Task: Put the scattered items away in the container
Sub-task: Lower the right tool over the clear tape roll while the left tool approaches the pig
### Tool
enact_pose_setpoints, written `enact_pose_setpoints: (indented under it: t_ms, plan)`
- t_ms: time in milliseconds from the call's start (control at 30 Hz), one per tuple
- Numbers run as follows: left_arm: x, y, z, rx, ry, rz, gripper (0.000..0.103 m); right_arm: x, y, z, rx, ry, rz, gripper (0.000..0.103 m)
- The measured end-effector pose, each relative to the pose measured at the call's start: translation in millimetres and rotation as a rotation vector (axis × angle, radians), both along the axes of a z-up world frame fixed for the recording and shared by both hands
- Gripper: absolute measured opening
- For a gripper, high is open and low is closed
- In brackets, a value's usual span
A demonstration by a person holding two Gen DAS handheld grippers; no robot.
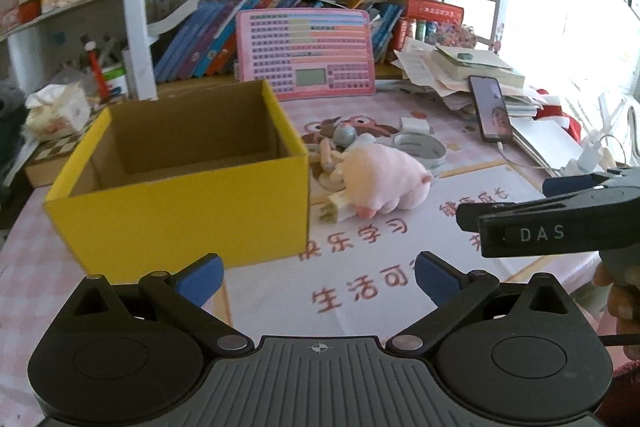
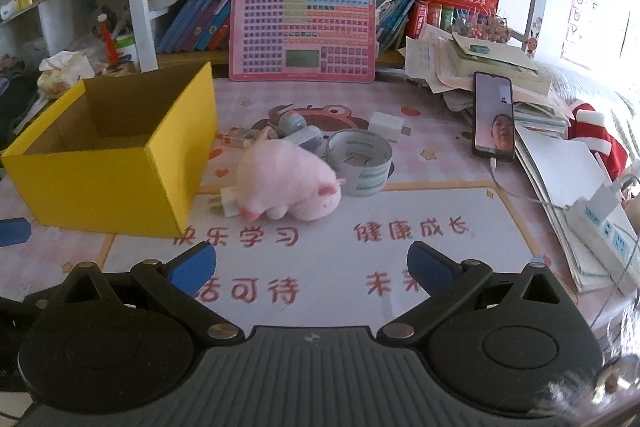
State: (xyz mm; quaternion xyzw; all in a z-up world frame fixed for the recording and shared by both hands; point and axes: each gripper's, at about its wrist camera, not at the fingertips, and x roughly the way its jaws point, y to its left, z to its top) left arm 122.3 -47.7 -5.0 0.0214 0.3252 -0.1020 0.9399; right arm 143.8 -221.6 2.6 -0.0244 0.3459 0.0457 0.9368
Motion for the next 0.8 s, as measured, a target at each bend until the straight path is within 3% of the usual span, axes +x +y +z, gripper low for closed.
enact_pose_setpoints:
  t_ms: [200, 433, 800]
  plan:
    - [25, -28, 5, 0.029, -0.01, -0.043, 0.097, 29, -20, 3, 0.011, -0.011, 0.008, 0.103]
    - [54, -62, 4, 0.07, 0.0, -0.08, 0.079, 63, -42, 1, 0.048, 0.0, 0.045, 0.1]
    - [106, -105, -6, 0.173, 0.033, -0.086, 0.08, 127, -69, -14, 0.103, 0.074, 0.055, 0.098]
